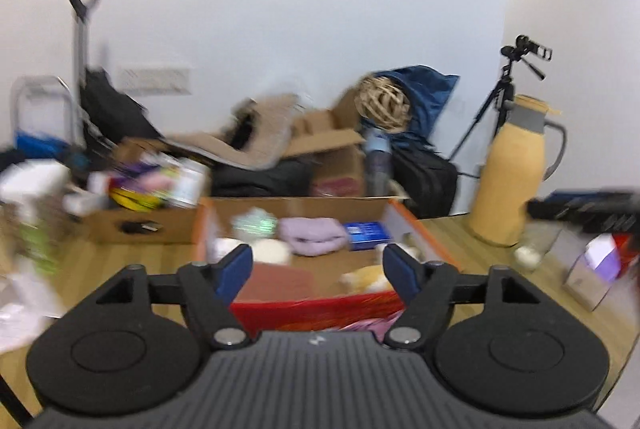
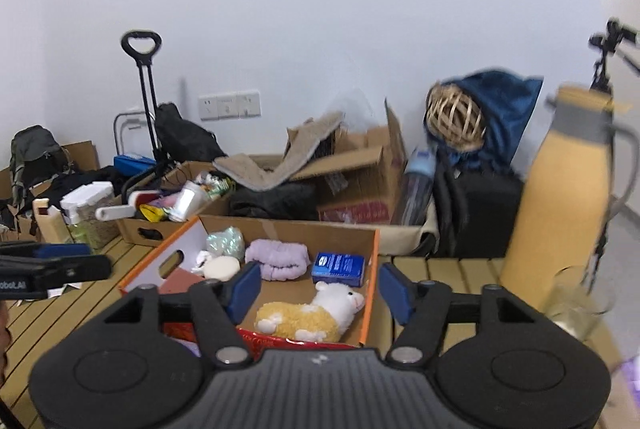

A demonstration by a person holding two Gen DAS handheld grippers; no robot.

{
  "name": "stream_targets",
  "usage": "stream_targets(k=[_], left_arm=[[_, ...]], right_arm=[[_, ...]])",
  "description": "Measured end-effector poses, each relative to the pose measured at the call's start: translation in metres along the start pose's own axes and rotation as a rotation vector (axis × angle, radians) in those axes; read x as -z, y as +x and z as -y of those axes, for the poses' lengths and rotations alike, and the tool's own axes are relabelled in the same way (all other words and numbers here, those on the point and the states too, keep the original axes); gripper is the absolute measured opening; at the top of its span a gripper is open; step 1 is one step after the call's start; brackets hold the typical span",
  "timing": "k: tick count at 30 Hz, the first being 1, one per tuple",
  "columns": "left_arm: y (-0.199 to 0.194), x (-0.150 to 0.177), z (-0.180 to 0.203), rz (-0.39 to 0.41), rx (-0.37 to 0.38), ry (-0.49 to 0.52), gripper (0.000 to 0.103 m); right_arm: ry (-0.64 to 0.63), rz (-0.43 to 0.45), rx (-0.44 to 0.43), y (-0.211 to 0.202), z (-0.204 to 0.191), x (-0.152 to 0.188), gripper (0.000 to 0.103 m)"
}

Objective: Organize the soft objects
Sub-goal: 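Carry the plush sheep into the box and open both grippers, then move both grippers back down to the purple cloth bag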

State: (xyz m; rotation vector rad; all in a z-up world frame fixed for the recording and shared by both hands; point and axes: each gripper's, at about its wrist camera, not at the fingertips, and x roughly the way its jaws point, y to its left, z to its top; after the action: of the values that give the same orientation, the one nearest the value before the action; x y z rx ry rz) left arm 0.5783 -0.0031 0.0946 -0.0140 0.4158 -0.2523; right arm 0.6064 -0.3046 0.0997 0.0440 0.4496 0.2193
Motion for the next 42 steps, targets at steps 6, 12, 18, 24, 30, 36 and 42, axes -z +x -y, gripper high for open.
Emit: stream_targets(k=[6, 12, 18, 24, 30, 36, 42], left_arm=[[-0.086, 0.019, -0.006, 0.062, -0.084, 0.076, 0.09], [-0.162, 0.05, -0.005, 0.141, -0.147, 0.107, 0.098], [-0.227, 0.103, 0.002, 0.192, -0.197, 0.089, 0.101], [-0.274, 0.155, 0.007, 0.181, -0.161, 0.02, 0.102], [-0.282, 0.168, 0.005, 0.159, -0.147, -0.003, 0.102], [-0.241, 0.171, 0.001, 0.109, -0.128, -0.051, 0.102], [-0.16, 0.161, -0.006, 0.02, -0.042, -0.167, 0.085]], right_arm=[[-0.051, 0.045, -0.002, -0.075, -0.016, 0.001, 0.079], [-0.058, 0.092, -0.028, -0.142, -0.037, 0.024, 0.084], [-0.066, 0.113, -0.058, -0.201, -0.064, 0.079, 0.088], [-0.075, 0.12, -0.063, -0.26, -0.099, 0.15, 0.088], [-0.038, 0.092, -0.145, -0.29, -0.113, 0.188, 0.089], [0.031, 0.084, -0.142, -0.266, -0.107, 0.191, 0.088], [0.159, -0.019, -0.168, -0.185, -0.091, 0.194, 0.08]])
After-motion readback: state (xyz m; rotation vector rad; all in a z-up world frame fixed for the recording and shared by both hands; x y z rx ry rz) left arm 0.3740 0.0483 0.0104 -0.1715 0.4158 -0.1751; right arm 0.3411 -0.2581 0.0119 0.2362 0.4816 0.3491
